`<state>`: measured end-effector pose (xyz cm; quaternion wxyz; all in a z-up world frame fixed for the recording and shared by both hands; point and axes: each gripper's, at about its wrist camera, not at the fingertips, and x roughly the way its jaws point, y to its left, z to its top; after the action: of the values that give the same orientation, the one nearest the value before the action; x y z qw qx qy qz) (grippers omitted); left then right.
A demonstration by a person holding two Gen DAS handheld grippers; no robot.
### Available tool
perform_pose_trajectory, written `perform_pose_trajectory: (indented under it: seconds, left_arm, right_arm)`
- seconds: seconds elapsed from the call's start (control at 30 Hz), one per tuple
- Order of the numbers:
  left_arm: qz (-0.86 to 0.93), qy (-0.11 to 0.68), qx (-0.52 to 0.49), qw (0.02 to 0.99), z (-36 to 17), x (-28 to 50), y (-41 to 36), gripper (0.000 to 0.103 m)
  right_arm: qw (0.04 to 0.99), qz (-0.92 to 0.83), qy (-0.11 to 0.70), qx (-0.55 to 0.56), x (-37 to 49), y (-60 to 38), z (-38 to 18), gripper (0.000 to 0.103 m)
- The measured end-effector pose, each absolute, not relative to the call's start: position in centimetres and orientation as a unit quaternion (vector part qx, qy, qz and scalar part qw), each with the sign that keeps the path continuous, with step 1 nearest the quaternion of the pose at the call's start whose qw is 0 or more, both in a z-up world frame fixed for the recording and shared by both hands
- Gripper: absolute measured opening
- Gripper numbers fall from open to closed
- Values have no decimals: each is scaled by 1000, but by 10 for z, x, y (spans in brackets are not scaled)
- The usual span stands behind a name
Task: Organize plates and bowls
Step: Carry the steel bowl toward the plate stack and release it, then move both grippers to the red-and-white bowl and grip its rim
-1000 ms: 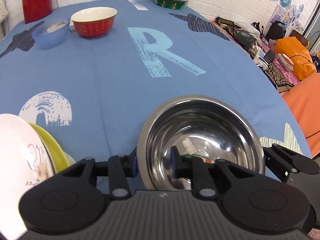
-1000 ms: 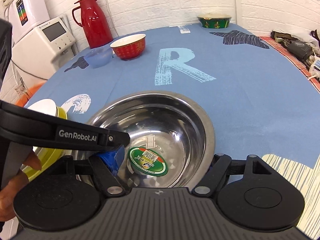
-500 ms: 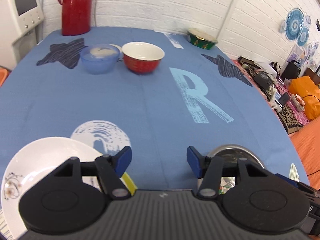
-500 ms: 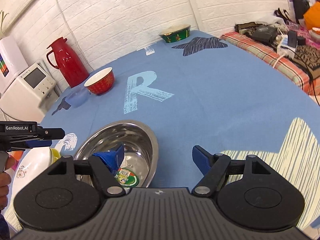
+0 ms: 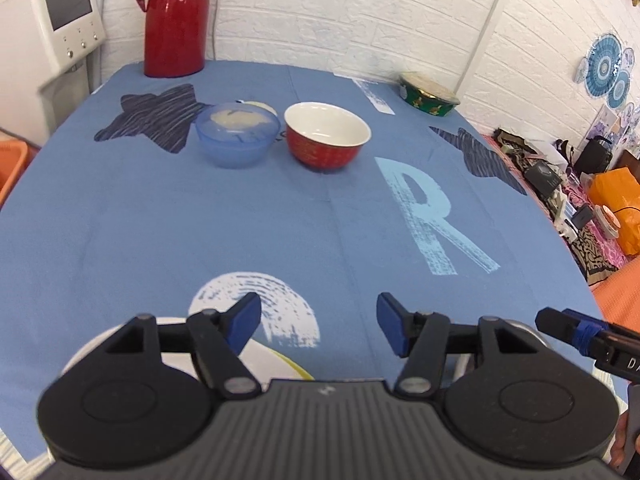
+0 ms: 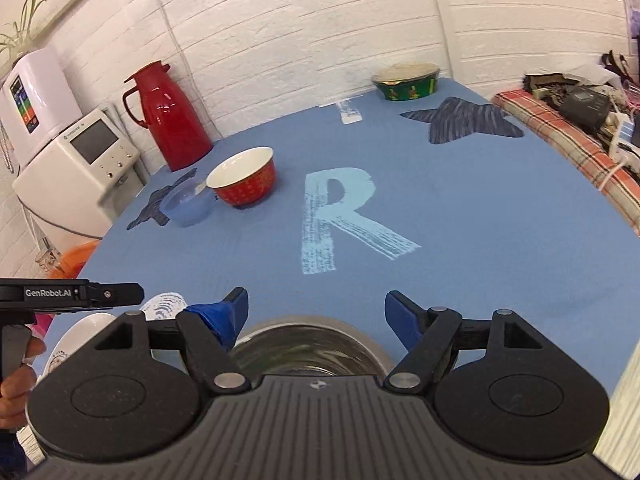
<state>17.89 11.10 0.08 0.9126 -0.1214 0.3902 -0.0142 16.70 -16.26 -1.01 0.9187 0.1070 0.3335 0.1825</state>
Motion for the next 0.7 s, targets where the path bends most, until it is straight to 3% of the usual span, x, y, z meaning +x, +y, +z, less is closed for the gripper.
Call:
perform_pose_trajectory:
  seconds: [0.2,0.43,0.7]
  left_arm:
    - [-19,416,-151,897,-5,214,131,59]
    - [28,420,-326,847,-2,297,156,60]
    - [124,409,-399,811,-22,358,163,60]
  right_arm:
    - [900,237,362,46,218,-115,1,62]
    - [902,239,361,7,320,-64,14,62]
    - [901,211,380,-16,413,-36,-11,62]
